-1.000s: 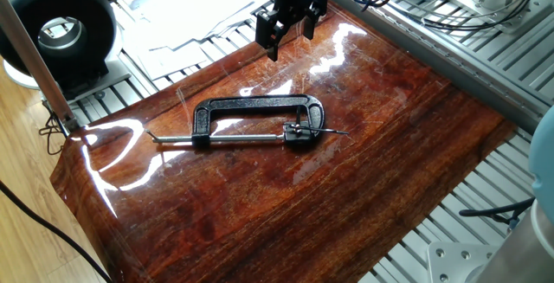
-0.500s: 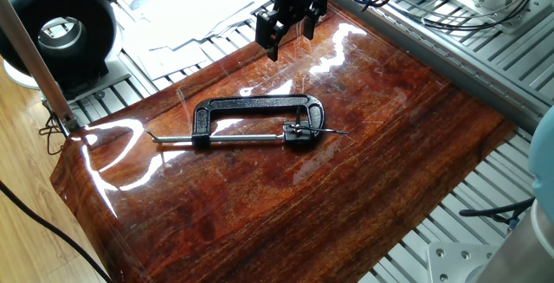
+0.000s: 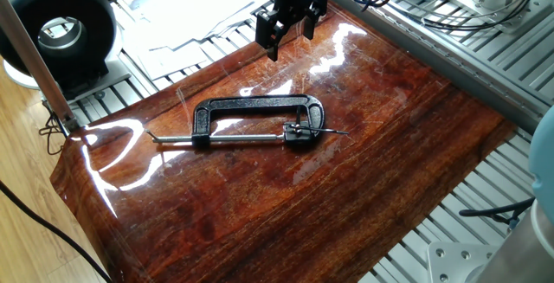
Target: Turn the hands of a clock
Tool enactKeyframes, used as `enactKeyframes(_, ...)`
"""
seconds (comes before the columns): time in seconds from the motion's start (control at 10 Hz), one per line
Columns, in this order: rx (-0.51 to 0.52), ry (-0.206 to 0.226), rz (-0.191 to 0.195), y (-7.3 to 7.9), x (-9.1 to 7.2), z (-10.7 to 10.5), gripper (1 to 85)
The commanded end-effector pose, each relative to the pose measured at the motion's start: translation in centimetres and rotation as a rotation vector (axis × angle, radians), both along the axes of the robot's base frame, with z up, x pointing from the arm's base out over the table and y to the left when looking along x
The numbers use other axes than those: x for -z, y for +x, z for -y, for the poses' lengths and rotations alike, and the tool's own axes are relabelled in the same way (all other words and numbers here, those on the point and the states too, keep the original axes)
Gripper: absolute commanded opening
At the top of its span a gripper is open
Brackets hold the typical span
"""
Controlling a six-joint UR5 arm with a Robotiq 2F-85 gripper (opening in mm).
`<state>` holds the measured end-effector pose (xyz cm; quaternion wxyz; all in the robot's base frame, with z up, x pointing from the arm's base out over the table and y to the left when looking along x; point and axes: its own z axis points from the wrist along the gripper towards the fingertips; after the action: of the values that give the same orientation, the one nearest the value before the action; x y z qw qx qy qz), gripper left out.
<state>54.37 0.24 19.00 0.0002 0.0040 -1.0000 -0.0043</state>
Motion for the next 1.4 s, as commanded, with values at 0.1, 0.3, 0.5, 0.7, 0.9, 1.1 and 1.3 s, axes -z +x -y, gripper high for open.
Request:
enactKeyframes(0.1, -0.125, -0.078, -0.259, -6.5, -0.8, 1.9, 1.0)
enactKeyframes(0.3, -0.125, -0.085, -0.259, -6.5, -0.8, 1.9, 1.0)
enactKeyframes(0.5, -0.126, -0.084, -0.26, -6.5, -0.8, 1.9, 1.0)
enactKeyframes(0.7, -0.132, -0.09, -0.259, -6.5, -0.9, 2.2, 1.0)
enactKeyframes(0.9, -0.16, -0.088, -0.222, -5.9, -0.3, 2.8, 1.0)
enactKeyframes(1.1, -0.191, -0.063, -0.176, -5.2, 0.7, 2.9, 1.0)
enactKeyframes(1.3, -0.229, -0.047, -0.14, -4.6, 0.6, 3.2, 1.0)
